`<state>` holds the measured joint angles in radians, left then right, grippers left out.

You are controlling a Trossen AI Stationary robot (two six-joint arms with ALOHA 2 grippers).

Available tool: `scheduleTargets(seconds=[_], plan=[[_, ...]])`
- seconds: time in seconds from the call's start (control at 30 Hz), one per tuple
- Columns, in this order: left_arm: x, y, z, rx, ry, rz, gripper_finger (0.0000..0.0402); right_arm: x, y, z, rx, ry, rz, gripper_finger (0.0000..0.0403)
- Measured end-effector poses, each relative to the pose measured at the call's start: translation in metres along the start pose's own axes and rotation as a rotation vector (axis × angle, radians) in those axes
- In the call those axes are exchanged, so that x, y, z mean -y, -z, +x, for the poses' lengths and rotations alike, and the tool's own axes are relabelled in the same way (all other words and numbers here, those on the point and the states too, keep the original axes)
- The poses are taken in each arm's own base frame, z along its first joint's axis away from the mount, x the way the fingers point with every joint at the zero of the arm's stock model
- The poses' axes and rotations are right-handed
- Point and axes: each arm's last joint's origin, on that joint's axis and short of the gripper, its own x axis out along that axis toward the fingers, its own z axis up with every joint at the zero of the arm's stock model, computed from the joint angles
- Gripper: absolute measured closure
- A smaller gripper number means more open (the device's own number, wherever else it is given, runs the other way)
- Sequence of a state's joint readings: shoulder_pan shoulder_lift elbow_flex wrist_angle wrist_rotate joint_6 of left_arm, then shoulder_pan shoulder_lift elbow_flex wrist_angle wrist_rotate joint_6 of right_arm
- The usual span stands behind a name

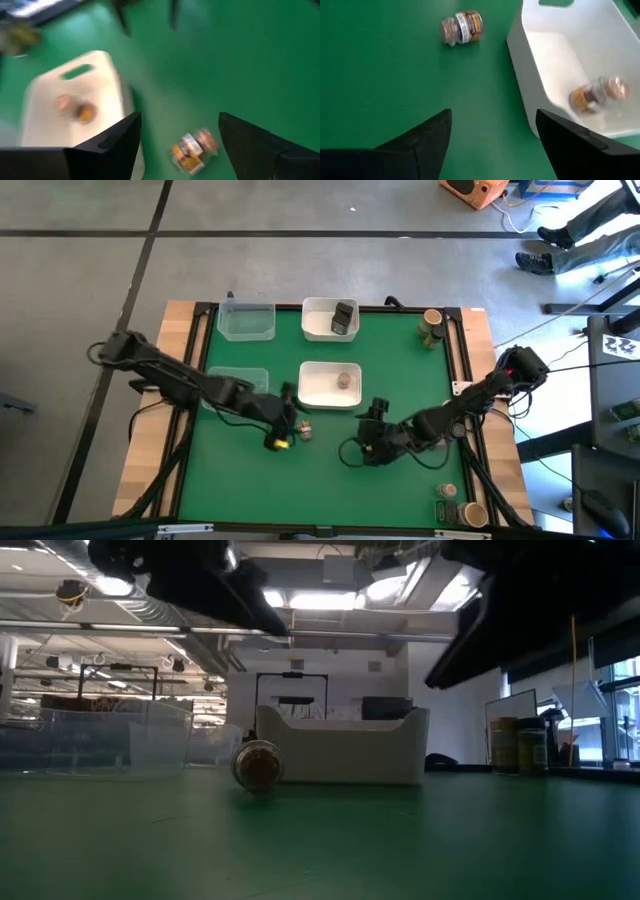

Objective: Sort spices by type
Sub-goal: Put the top left brown seasoning bottle into the bottom white bin

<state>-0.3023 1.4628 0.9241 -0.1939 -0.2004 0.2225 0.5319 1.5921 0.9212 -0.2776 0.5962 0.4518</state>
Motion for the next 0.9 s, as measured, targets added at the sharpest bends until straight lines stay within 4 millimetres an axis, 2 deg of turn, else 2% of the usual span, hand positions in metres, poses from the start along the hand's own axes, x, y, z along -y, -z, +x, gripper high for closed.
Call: scheduleTargets(seconds=[0.1, 0.27, 0.43, 0.9], plan=[[0.004, -0.012, 0.022, -0.103, 0.090, 0.083, 0.0158, -0.003, 0.013, -0.002, 0.001, 0.024, 0.047, 0.0116], [0.009, -0.021, 0.054, -0.276, 0.176, 0.253, 0.0164, -0.009, 0.027, -0.005, 0.040, 0.067, 0.097, 0.0116], [0.016, -0.012, 0.078, -0.400, 0.245, 0.390, 0.0164, -0.010, 0.034, -0.005, 0.044, 0.063, 0.115, 0.0116], [0.022, 0.005, 0.100, -0.471, 0.297, 0.599, 0.0164, -0.009, 0.033, -0.005, 0.052, 0.074, 0.116, 0.0116]])
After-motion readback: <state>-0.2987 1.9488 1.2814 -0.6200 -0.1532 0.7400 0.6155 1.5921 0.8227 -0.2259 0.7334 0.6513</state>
